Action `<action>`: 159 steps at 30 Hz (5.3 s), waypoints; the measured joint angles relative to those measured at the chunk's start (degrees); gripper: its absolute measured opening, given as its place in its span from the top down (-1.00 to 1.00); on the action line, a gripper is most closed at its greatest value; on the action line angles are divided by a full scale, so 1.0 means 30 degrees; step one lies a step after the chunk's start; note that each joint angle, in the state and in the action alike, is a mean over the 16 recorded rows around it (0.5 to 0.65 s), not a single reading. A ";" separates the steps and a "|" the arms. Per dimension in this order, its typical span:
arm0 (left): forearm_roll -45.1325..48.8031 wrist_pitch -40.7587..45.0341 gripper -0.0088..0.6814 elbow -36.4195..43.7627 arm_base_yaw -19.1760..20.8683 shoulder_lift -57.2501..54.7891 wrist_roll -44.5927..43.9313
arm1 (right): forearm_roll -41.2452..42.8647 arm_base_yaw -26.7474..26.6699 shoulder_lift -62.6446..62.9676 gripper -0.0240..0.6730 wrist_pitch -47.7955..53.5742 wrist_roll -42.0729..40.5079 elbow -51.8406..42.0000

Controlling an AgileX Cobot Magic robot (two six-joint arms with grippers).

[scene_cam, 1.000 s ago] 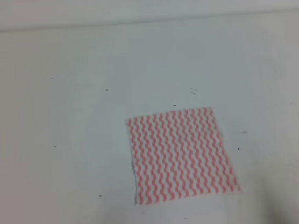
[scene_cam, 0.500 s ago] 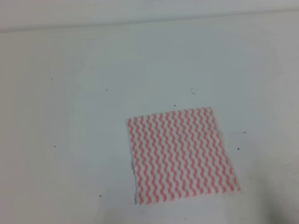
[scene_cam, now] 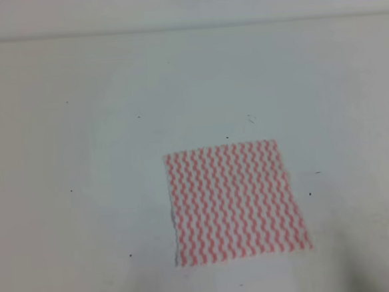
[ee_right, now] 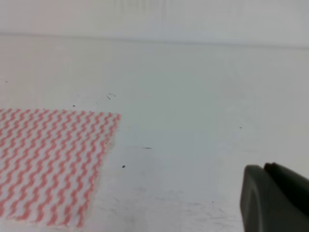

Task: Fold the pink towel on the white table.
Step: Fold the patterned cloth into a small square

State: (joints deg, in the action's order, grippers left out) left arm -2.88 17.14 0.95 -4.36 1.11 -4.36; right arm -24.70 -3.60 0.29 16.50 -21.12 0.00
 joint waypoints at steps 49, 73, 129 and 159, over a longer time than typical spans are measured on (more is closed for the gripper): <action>-0.2247 -0.5502 0.98 -0.0031 -0.0028 0.0125 0.6476 | -0.1123 0.0000 0.0000 0.98 -0.0279 0.0000 0.0000; -0.2379 -0.6272 0.98 0.0108 -0.0029 0.0128 0.7426 | -1.3410 0.0000 -0.0022 0.98 -0.3621 0.0000 0.0000; -0.2613 -0.4415 0.98 -0.8550 -0.8998 -1.8161 0.3836 | -1.2099 -0.4401 -1.7647 0.98 0.4115 -0.1118 0.8531; -0.3328 -0.3056 0.98 -0.8550 -0.8998 -1.8150 0.3831 | -0.6397 -0.8441 -2.5536 0.91 0.2906 0.2949 1.2139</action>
State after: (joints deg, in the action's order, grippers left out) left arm -12.86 7.97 -24.70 -31.35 -53.34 7.13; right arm -43.89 -28.92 -76.32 25.22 -12.28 36.42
